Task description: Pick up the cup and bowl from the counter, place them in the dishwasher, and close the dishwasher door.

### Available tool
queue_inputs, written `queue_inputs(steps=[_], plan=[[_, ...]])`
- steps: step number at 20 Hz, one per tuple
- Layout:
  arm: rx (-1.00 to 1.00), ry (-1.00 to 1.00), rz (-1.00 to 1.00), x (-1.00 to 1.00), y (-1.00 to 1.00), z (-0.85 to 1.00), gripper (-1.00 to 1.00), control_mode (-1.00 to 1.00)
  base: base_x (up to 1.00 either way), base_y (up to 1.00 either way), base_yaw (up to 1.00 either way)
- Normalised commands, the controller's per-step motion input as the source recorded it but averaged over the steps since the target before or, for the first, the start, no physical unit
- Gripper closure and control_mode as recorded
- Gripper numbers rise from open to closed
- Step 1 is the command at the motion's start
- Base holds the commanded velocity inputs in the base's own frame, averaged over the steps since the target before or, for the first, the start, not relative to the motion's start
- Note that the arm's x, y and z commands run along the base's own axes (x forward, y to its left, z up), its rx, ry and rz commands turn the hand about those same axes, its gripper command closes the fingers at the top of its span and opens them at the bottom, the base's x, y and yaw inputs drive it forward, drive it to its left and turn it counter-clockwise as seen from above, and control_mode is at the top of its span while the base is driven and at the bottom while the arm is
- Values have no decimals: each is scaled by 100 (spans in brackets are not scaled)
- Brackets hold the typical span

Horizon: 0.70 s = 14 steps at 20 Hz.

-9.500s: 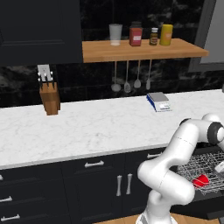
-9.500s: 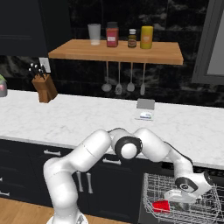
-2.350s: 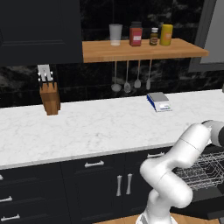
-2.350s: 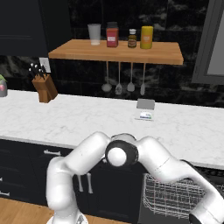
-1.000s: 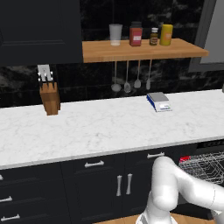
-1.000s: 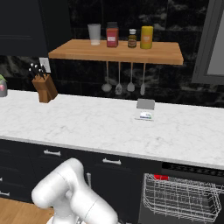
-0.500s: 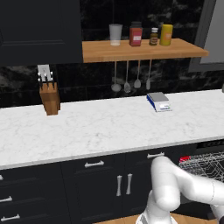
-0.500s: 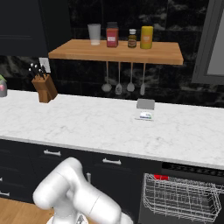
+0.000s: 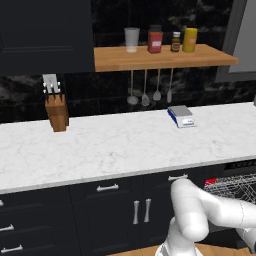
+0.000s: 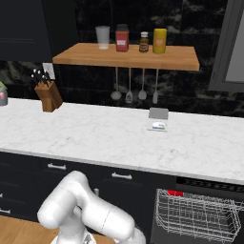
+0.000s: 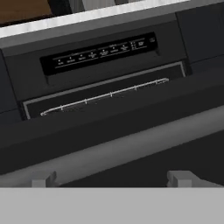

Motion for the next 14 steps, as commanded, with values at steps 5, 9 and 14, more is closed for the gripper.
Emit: queue_inputs(steps=[5,9,14], plan=[[19,-36,-1,100,1,-5,-100,-100,0,0,0],[24,-31,0,100,26,23,-100,-100,0,0,0],[49,-4,16,100,36,59,-100,-100,0,0,0]])
